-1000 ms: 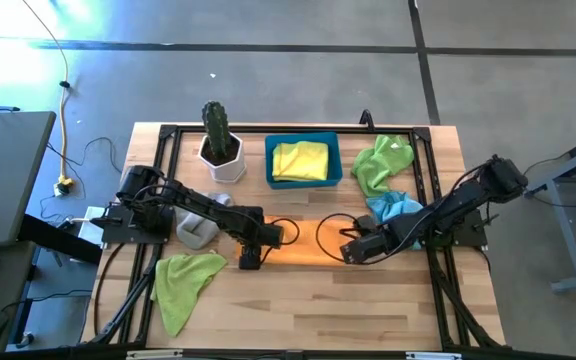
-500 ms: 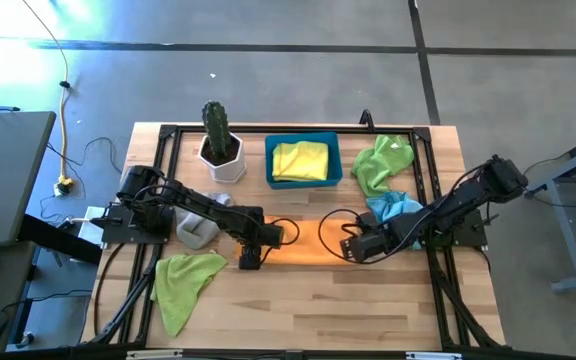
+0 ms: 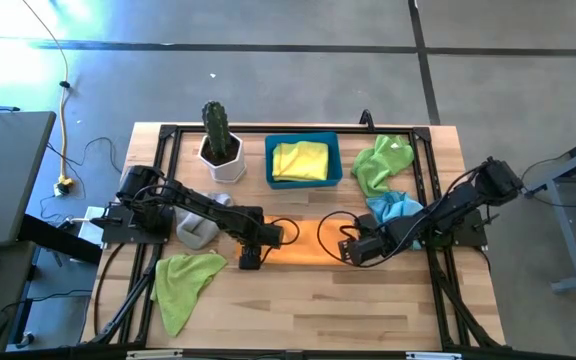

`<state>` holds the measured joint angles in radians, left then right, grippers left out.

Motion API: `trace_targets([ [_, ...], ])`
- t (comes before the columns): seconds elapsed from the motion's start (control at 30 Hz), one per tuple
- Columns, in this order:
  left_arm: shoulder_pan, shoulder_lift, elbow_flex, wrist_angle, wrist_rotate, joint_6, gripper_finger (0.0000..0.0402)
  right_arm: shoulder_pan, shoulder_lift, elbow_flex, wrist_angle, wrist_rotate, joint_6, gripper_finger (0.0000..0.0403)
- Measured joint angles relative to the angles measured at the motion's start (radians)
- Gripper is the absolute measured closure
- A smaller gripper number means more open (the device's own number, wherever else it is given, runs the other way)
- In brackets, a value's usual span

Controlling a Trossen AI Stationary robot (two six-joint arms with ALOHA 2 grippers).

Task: Fold microfiber towels
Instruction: Fold the orange microfiber towel

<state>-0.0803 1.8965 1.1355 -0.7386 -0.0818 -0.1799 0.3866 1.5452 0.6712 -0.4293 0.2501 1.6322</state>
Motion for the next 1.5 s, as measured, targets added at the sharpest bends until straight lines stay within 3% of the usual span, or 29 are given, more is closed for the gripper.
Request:
trace_targets([
  [0.33,0.000,0.000,0.000,0.085,-0.002,-0.055,0.0245,0.001,0.014,-0.003,0.029,0.048,-0.033,0.0301],
  [0.6,-0.001,-0.006,0.025,0.074,-0.068,-0.126,0.0245,0.000,0.022,-0.002,0.028,0.057,-0.035,0.0395],
  [1.07,0.002,-0.013,0.090,-0.231,-0.117,-0.226,0.0245,-0.001,0.016,0.016,-0.119,-0.012,-0.073,0.0402],
  [1.3,-0.036,-0.047,0.093,-0.319,-0.121,-0.241,0.0245,0.000,0.022,0.145,-0.535,-0.077,-0.138,0.0402],
  [1.5,-0.070,-0.116,0.095,-0.317,-0.120,-0.314,0.0245,0.000,0.020,0.227,-0.686,-0.170,-0.175,0.0403],
])
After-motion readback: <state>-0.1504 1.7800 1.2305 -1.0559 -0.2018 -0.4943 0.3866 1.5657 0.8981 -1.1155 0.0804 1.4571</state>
